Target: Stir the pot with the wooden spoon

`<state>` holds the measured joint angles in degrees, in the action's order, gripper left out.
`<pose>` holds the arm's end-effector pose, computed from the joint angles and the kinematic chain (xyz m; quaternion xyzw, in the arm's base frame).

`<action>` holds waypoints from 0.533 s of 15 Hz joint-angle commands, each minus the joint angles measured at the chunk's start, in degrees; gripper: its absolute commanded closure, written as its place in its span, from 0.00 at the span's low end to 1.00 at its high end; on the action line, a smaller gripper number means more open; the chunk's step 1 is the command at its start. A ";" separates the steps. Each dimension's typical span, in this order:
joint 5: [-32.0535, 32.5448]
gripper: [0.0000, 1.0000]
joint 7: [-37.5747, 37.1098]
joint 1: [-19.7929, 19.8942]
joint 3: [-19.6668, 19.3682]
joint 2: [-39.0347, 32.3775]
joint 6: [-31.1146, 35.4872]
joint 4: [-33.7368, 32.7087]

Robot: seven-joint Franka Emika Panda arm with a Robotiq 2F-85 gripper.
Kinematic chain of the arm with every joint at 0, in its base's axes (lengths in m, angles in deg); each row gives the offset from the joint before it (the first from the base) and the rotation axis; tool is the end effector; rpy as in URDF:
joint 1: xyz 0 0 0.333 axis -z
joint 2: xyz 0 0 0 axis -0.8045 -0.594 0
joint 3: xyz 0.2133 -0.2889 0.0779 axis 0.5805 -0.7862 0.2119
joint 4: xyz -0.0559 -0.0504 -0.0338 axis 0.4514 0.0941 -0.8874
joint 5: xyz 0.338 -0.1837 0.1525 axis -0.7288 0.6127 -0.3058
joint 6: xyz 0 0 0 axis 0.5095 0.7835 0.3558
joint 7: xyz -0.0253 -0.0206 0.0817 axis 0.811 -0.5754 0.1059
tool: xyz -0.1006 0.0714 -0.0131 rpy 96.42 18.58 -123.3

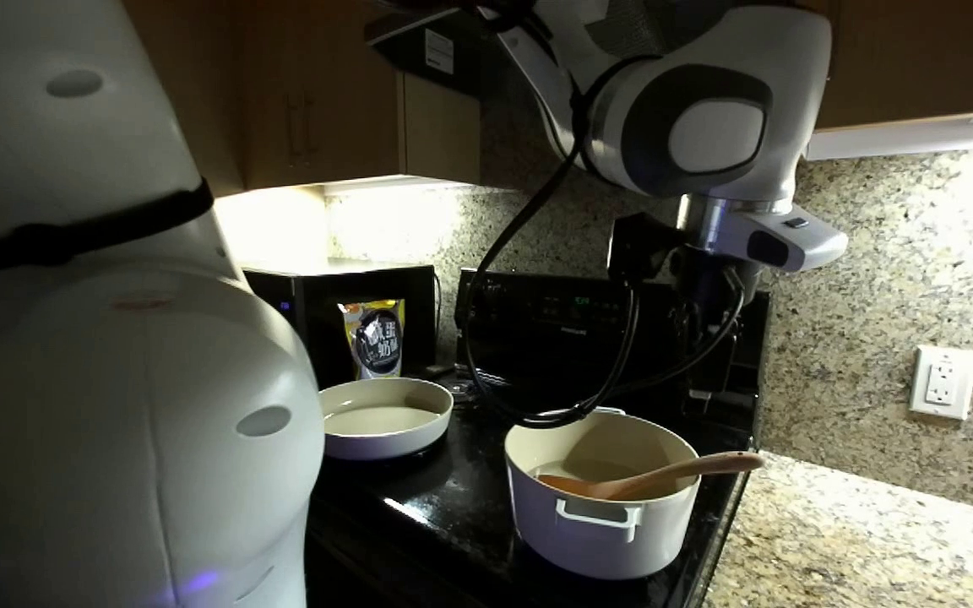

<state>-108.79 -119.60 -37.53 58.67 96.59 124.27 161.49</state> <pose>0.4034 -0.1606 0.4099 -0.8204 0.5494 -0.0567 0.1477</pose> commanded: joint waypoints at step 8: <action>3.01 0.00 -5.76 -0.40 -4.27 -19.36 -15.47 -13.67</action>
<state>-106.85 -123.10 -37.46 55.98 81.63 113.58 151.53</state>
